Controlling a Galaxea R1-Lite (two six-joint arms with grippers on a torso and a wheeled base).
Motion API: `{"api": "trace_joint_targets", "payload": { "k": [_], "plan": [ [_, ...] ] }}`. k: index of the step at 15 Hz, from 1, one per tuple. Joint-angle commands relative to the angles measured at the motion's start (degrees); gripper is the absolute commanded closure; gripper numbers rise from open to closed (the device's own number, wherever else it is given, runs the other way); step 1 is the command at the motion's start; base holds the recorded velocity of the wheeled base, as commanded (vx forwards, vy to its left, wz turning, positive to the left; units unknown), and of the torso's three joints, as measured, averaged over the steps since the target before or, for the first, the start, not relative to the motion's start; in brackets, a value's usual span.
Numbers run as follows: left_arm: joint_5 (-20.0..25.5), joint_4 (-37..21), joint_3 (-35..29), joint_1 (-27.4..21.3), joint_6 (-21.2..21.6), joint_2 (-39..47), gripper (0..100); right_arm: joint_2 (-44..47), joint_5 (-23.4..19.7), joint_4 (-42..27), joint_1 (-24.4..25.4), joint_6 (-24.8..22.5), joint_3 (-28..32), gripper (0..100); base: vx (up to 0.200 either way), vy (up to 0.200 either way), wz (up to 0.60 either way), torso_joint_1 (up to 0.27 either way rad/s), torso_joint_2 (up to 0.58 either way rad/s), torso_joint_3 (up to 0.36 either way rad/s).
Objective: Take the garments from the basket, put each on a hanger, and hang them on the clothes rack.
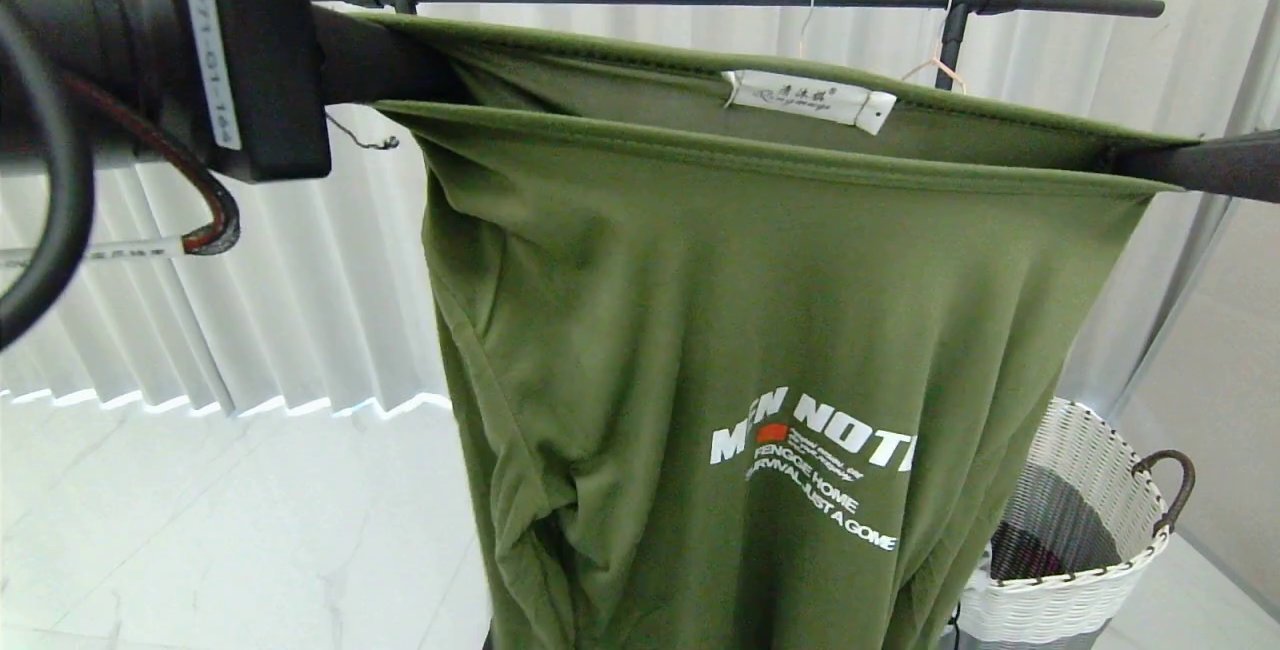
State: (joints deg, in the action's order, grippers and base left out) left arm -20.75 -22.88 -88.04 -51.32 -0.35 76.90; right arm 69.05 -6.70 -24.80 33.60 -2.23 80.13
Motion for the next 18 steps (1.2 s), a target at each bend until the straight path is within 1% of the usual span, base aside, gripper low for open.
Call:
{"api": "trace_joint_targets", "payload": {
  "k": [1,3,4,5,6,7,8,11,12,13,15,16,17,18],
  "plan": [
    [0.0,2.3,-0.5,-1.0,0.0,2.4,100,-3.7,-0.3,-3.9,0.5,-0.7,0.9,100,0.0,0.0,0.0,0.0,0.0,0.0],
    [0.0,6.2,-0.5,-1.8,0.3,4.1,100,-6.1,-1.8,-8.5,4.5,-0.7,0.8,100,0.0,0.0,0.0,0.0,0.0,0.0],
    [0.0,6.6,-0.5,-2.0,0.3,4.7,100,-6.8,-3.0,-10.1,7.4,-0.7,0.8,100,0.0,0.0,0.0,0.0,0.0,0.0],
    [0.0,6.6,-0.5,-2.0,0.3,4.7,100,-6.8,-3.0,-10.1,7.4,-0.7,0.8,100,0.0,0.0,0.0,0.0,0.0,0.0],
    [-0.1,6.6,-0.6,-1.9,0.4,5.5,100,-7.1,-3.4,-11.6,14.3,-0.6,0.8,100,0.0,0.0,0.0,0.0,0.0,0.0],
    [-0.1,6.6,-0.6,-1.9,0.4,5.5,100,-7.0,-3.4,-11.7,17.3,-0.6,0.8,100,0.0,0.0,0.0,0.0,0.0,0.0],
    [-0.1,6.6,-0.5,-1.9,0.4,5.5,100,-6.8,-3.3,-11.7,19.2,-0.6,0.8,100,0.0,0.0,0.0,0.0,0.0,0.0],
    [-0.2,6.1,-0.3,-2.0,0.4,4.8,100,-6.3,-2.5,-11.8,19.2,-0.6,0.6,100,0.0,0.0,0.0,0.0,0.0,0.0],
    [-0.2,4.7,-0.4,-2.0,0.4,4.1,100,-6.2,-1.0,-11.8,19.1,-0.6,0.6,100,0.0,0.0,0.0,0.0,0.0,0.0],
    [-0.2,0.9,-1.0,-1.9,0.4,3.4,100,-5.9,1.5,-12.1,19.1,-0.6,0.4,100,0.0,0.0,0.0,0.0,0.0,0.0],
    [-0.2,-10.2,-3.5,-1.9,0.0,0.6,100,-5.2,5.9,-12.8,19.1,-0.7,0.7,100,0.0,0.0,0.0,0.0,0.0,0.0],
    [-0.1,-13.9,-3.5,-2.0,-0.1,-0.7,100,-4.4,7.2,-12.4,19.0,-0.7,0.8,100,0.0,0.0,0.0,0.0,0.0,0.0],
    [0.1,-15.3,-2.8,-2.1,-0.2,-1.7,100,-3.4,8.3,-10.5,18.5,-0.7,0.7,100,0.0,0.0,0.0,0.0,0.0,0.0],
    [0.1,-15.4,-1.7,-2.1,-1.0,-2.2,100,-2.4,8.7,-8.3,18.1,-0.7,0.5,100,0.0,0.0,0.0,0.0,0.0,0.0]
  ]
}}
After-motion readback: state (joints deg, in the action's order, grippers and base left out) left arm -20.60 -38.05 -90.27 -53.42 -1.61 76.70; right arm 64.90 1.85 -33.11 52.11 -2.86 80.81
